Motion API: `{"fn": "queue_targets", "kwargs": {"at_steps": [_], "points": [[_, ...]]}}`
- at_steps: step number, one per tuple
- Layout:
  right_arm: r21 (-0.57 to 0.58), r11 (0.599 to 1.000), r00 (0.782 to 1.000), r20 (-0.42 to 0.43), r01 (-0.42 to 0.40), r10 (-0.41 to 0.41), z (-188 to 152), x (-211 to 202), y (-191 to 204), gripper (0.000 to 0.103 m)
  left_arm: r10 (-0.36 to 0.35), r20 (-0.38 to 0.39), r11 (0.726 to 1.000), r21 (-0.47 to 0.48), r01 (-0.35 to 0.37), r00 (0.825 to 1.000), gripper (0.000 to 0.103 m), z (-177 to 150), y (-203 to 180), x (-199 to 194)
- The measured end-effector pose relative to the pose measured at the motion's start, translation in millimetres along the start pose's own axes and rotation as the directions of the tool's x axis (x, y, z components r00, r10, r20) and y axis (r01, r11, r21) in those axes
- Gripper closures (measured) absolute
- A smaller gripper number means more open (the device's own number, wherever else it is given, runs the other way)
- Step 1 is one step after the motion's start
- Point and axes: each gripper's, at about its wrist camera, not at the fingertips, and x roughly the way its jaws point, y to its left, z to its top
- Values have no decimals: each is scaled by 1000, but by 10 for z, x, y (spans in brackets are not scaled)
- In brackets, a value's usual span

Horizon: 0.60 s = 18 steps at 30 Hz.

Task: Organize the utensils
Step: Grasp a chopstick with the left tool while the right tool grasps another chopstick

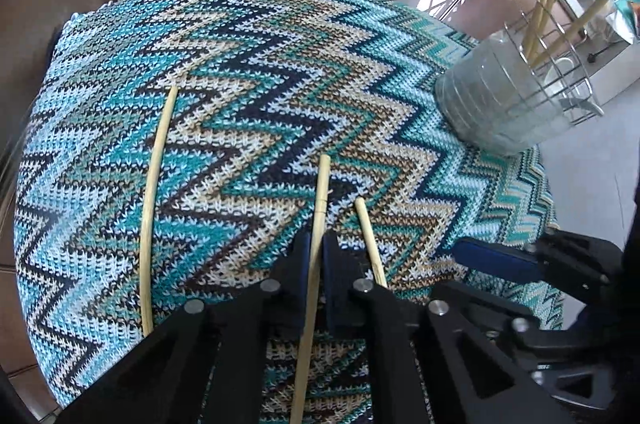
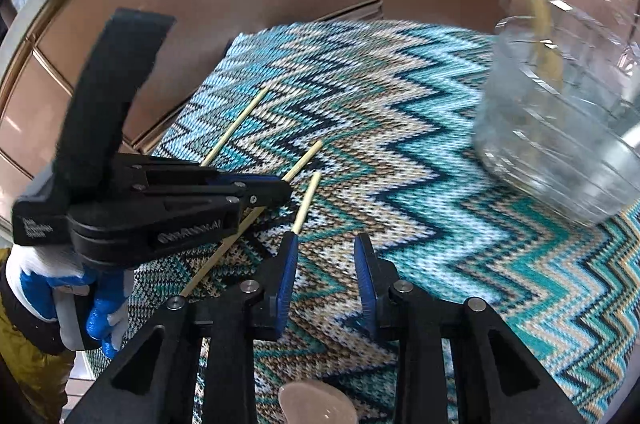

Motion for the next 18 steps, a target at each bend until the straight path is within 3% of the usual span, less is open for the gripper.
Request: {"fn": "queue_targets", "kwargs": {"at_steps": [8, 11, 18], "points": [[-40, 999, 997, -78, 5, -8, 152, 340, 161, 76, -55, -4, 999, -2, 54, 999, 97, 75, 128, 22], [-50, 999, 994, -105, 13, -18, 188, 448, 183, 81, -70, -5, 998, -8, 70, 998, 97, 42, 207, -23], [-63, 998, 993, -115, 13, -20, 233, 513, 177, 92, -33, -5, 999, 3, 33, 999, 97, 17, 98, -3]]}}
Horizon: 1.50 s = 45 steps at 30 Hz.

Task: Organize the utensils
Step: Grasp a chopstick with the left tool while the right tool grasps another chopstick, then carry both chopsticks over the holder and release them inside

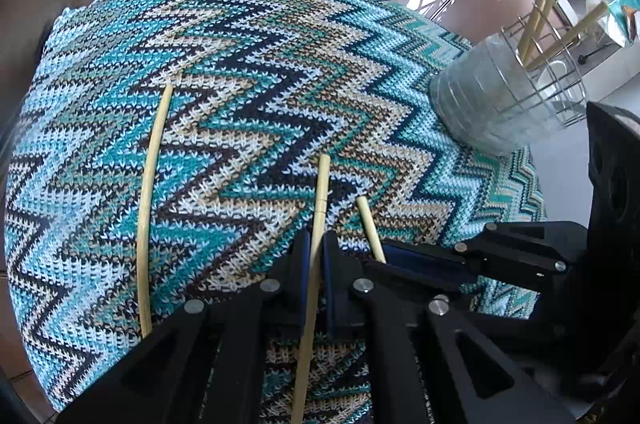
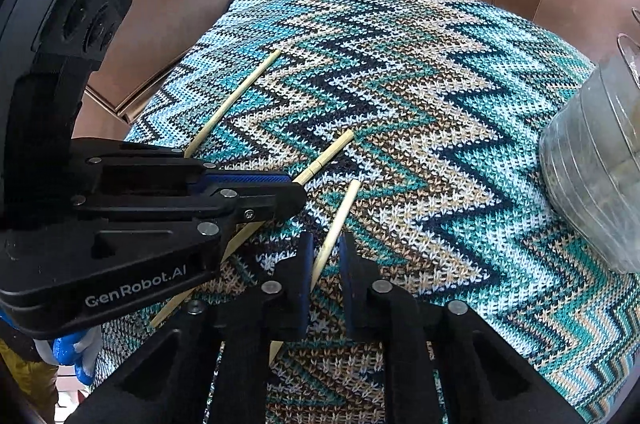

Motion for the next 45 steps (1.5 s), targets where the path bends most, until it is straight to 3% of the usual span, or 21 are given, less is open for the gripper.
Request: {"fn": "queue_targets", "kwargs": {"at_steps": [7, 13, 20, 25, 32, 37, 42, 45], "points": [[104, 987, 990, 86, -123, 114, -120, -212, -218, 98, 20, 50, 1000, -17, -19, 999, 98, -96, -167, -35], [139, 961, 950, 237, -239, 202, -335, -627, -234, 98, 26, 171, 1000, -11, -24, 985, 98, -258, -299, -402], [105, 958, 894, 398, -267, 206, -706, -1259, -98, 98, 55, 319, 998, 4, -59, 946, 98, -517, -504, -1057], [90, 963, 870, 456, -254, 187, -1001, -1664, 8, 98, 59, 399, 998, 5, -66, 915, 98, -765, -606, -1478], [69, 974, 827, 543, -215, 144, -1454, -2327, 185, 98, 32, 519, 999, 11, -45, 854, 98, -1191, -818, -2105], [42, 985, 788, 605, -170, 110, -1676, -2745, 380, 98, -16, 628, 999, 43, -14, 778, 98, -1496, -1030, -2587], [17, 994, 735, 674, -107, 67, -1830, -3149, 487, 98, -57, 705, 996, 87, -6, 707, 98, -1636, -1277, -2921], [16, 998, 703, 711, -66, 35, -1861, -3343, 470, 98, -92, 729, 994, 113, 14, 678, 98, -1615, -1394, -3015]]}}
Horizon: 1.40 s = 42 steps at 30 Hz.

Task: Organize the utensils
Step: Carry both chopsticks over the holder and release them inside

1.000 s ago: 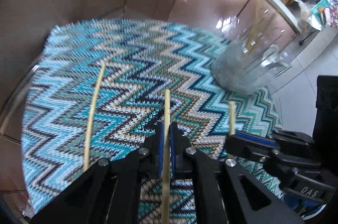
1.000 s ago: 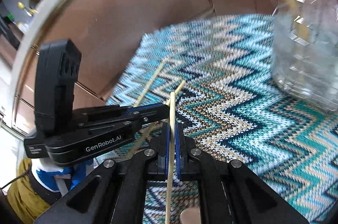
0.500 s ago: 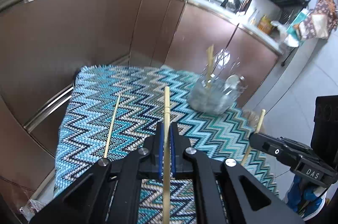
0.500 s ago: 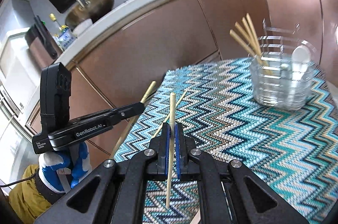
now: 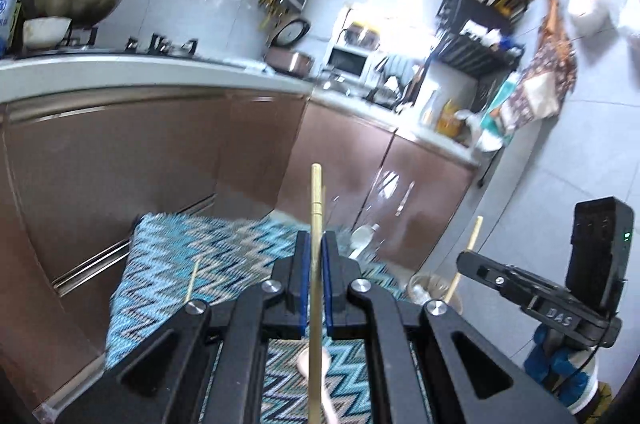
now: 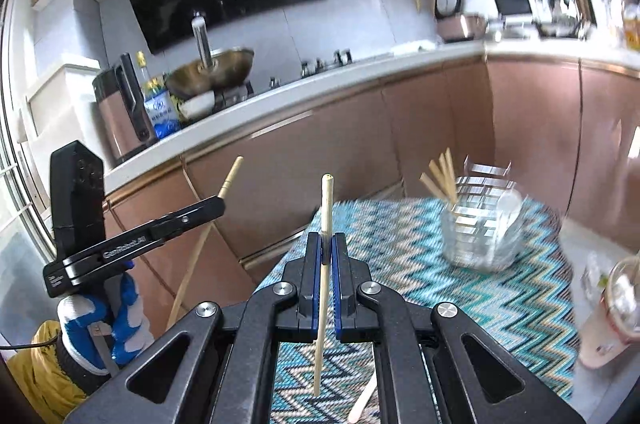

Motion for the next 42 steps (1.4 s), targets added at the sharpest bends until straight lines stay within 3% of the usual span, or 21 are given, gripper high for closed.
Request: {"fn": "queue_targets", "kwargs": {"at_steps": [6, 12, 18, 26, 31, 42], "points": [[-25, 998, 995, 76, 65, -63, 215, -52, -274, 98, -75, 42, 997, -20, 76, 996, 98, 184, -192, 278], [-35, 993, 983, 148, 112, -106, 533, 170, -716, 98, -126, 106, 991, -39, 131, 986, 98, 433, -347, 937], [-53, 990, 964, 240, 133, -116, 845, 559, -1112, 98, -160, 224, 983, -55, 176, 961, 98, 690, -479, 1710], [-72, 980, 941, 302, 183, -153, 936, 1126, -1555, 98, -84, 337, 994, -45, 105, 938, 98, 556, -564, 2695], [-59, 980, 943, 288, 190, -166, 829, 1418, -1821, 98, -57, 359, 993, -79, 91, 932, 98, 376, -444, 3152], [-68, 975, 949, 251, 212, -189, 521, 1701, -1914, 98, 60, 402, 994, -112, -16, 914, 96, -90, -253, 3476]]}}
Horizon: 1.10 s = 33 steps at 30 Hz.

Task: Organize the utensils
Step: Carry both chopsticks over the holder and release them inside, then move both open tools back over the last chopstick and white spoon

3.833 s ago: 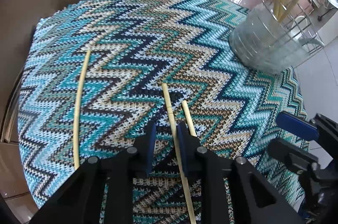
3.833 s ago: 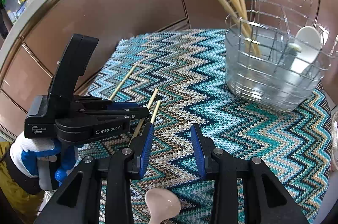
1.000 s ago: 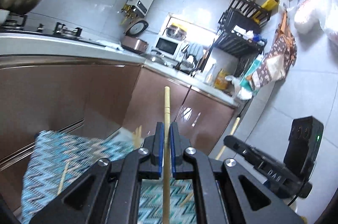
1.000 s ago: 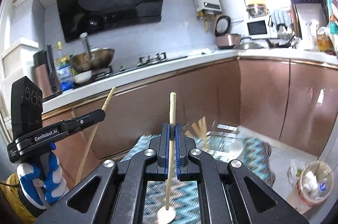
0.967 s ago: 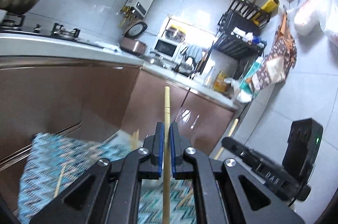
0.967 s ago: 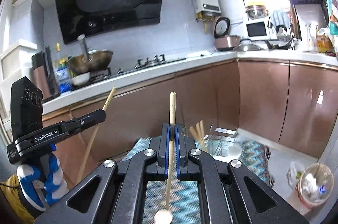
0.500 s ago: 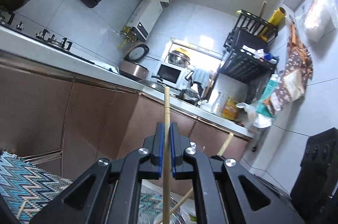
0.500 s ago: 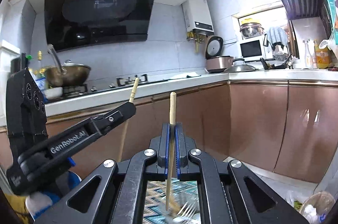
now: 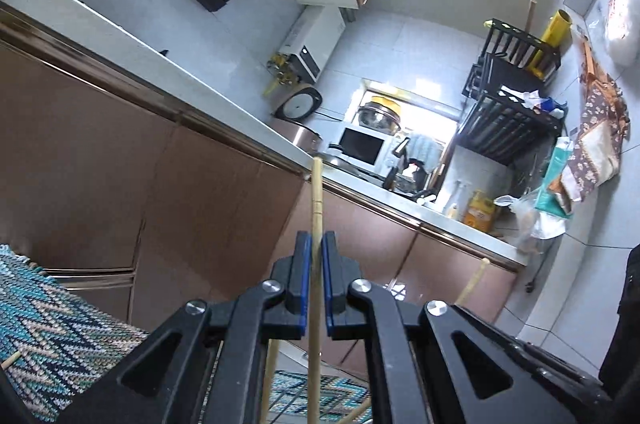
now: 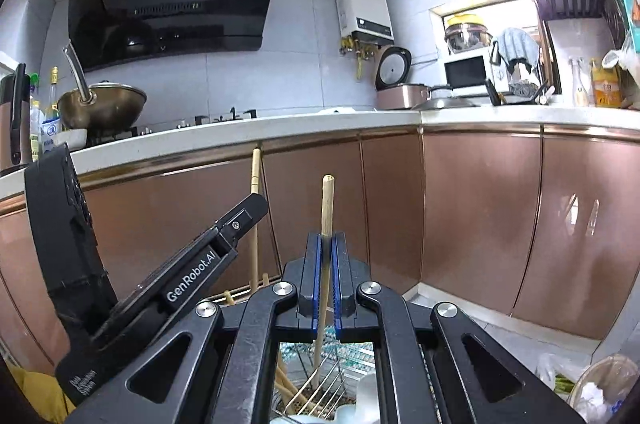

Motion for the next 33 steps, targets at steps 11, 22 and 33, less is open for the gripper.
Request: {"fn": "queue_targets", "kwargs": {"at_steps": [11, 22, 33], "points": [[21, 1000, 1000, -4, 6, -6, 71, -236, 76, 88, 31, -2, 997, 70, -31, 1000, 79, 227, -81, -502], [56, 998, 998, 59, 33, -36, 366, -1052, 339, 71, 143, -45, 980, 148, -135, 989, 54, 929, -67, -1549], [57, 998, 997, 74, 24, -28, 475, -1965, 796, 55, 315, -93, 934, 207, -291, 944, 50, 1417, 99, -2671]]}}
